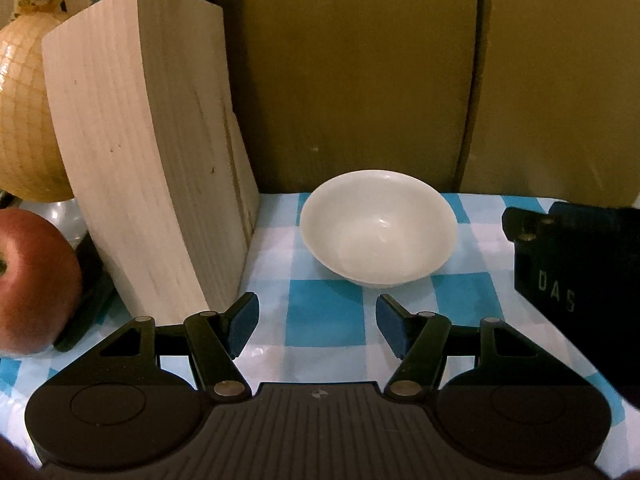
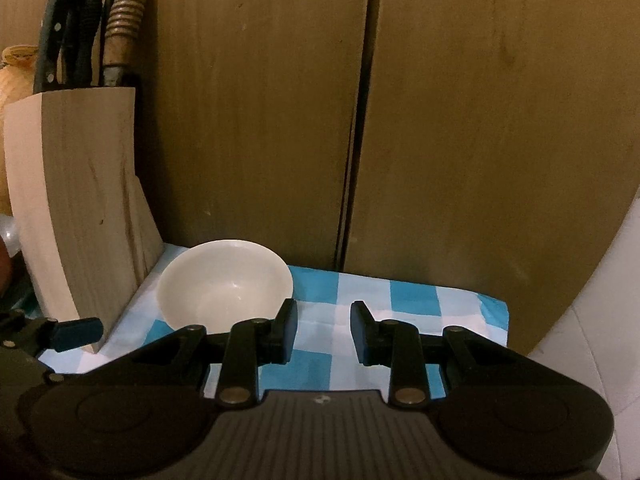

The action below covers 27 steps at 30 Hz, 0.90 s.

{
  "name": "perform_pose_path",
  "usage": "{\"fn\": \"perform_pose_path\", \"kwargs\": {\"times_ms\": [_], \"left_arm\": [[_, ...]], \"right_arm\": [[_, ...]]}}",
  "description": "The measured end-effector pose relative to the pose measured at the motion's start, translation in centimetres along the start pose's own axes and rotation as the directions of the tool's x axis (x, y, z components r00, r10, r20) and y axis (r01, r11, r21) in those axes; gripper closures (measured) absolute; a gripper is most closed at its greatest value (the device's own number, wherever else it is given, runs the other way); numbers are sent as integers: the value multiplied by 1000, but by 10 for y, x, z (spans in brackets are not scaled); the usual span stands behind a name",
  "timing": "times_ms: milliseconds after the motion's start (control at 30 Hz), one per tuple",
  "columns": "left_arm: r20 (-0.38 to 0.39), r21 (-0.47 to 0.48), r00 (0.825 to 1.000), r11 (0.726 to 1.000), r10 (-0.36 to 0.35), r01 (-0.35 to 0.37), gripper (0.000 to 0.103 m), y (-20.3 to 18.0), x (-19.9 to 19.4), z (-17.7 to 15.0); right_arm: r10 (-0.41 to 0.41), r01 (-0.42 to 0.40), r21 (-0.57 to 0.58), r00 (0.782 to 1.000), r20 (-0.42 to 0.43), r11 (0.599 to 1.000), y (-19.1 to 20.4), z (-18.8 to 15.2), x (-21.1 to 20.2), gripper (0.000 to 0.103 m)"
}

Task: Organize plates and bowls
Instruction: 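Move the right gripper toward the last small white bowl by the knife block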

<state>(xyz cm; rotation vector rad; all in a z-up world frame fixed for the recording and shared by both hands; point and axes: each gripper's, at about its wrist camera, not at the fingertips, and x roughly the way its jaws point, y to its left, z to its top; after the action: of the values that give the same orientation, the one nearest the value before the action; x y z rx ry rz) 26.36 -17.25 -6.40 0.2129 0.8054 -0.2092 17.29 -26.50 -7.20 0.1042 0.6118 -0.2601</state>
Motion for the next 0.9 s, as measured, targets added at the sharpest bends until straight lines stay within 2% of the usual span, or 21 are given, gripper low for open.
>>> {"fn": "perform_pose_path", "kwargs": {"times_ms": [167,367,500,767,900], "left_arm": [[-12,-19,1000,1000,-4,4,31,1,6,2],[-13,-49,1000,999,-19,19,31,4,12,11],[-16,-79,999,996,-44,43,31,6,15,16],[12,-153,993,982,-113,114,28,24,8,24],[10,-134,997,988,-73,73,29,18,18,30]], "right_arm": [[25,-24,25,1000,-10,999,-3,2,6,79],[101,-95,141,994,-36,985,-18,11,18,79],[181,-160,237,981,-69,958,-27,12,32,79],[252,-215,337,965,-71,917,-37,18,47,79],[262,-218,342,961,-87,914,-30,18,58,79]]}}
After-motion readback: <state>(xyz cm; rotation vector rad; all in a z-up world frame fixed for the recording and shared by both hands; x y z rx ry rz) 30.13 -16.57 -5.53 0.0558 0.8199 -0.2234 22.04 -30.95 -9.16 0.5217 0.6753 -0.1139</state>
